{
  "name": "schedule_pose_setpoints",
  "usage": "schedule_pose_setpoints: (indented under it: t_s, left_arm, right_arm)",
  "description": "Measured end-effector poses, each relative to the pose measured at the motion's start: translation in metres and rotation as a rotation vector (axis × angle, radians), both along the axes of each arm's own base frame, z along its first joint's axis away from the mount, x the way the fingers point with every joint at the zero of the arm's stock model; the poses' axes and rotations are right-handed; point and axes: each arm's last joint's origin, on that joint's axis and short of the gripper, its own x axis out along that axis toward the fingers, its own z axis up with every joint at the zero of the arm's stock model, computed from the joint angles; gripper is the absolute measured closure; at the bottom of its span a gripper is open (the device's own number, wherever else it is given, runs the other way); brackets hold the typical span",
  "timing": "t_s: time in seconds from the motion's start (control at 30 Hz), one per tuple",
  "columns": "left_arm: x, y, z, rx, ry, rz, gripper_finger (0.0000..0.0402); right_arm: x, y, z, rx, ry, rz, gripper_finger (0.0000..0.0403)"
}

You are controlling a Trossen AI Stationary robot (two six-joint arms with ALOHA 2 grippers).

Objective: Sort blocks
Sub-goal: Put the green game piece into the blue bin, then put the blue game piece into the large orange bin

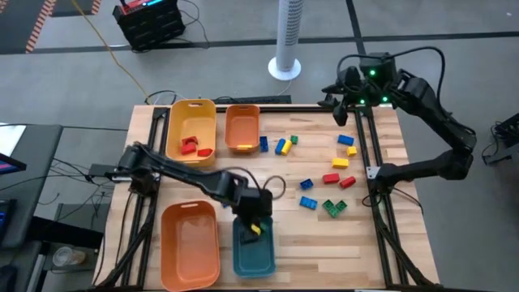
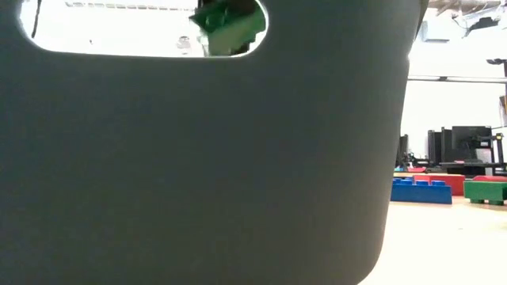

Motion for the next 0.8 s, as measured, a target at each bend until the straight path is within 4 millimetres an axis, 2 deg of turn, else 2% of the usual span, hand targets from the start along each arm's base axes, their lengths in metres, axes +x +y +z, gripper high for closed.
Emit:
schedule_pose_setpoints:
  t_s: [0.1, 0.17, 0.5, 0.63, 0.8]
  left_arm:
    - [0.005, -0.008, -0.020, -0.013, 0.078, 0.028, 0.0305]
    - [0.006, -0.009, -0.024, -0.023, 0.101, 0.049, 0.0294]
    - [0.003, 0.005, -0.007, -0.049, 0.081, 0.124, 0.0174]
    - [-0.006, 0.030, 0.012, -0.011, 0.064, 0.191, 0.0155]
    - [-0.018, 0.080, 0.055, 0.216, -0.158, 0.403, 0.0159]
  right_arm:
    - [0.002, 0.003, 0.001, -0.001, -0.007, 0.017, 0.0164]
    - [0.003, 0.006, 0.000, 0.004, -0.002, 0.032, 0.0164]
    - [0.003, 0.016, 0.002, 0.019, -0.016, 0.069, 0.0164]
    - [0.003, 0.016, 0.002, 0.031, -0.015, 0.065, 0.0164]
    - [0.007, 0.016, 0.001, 0.069, -0.112, 0.117, 0.0164]
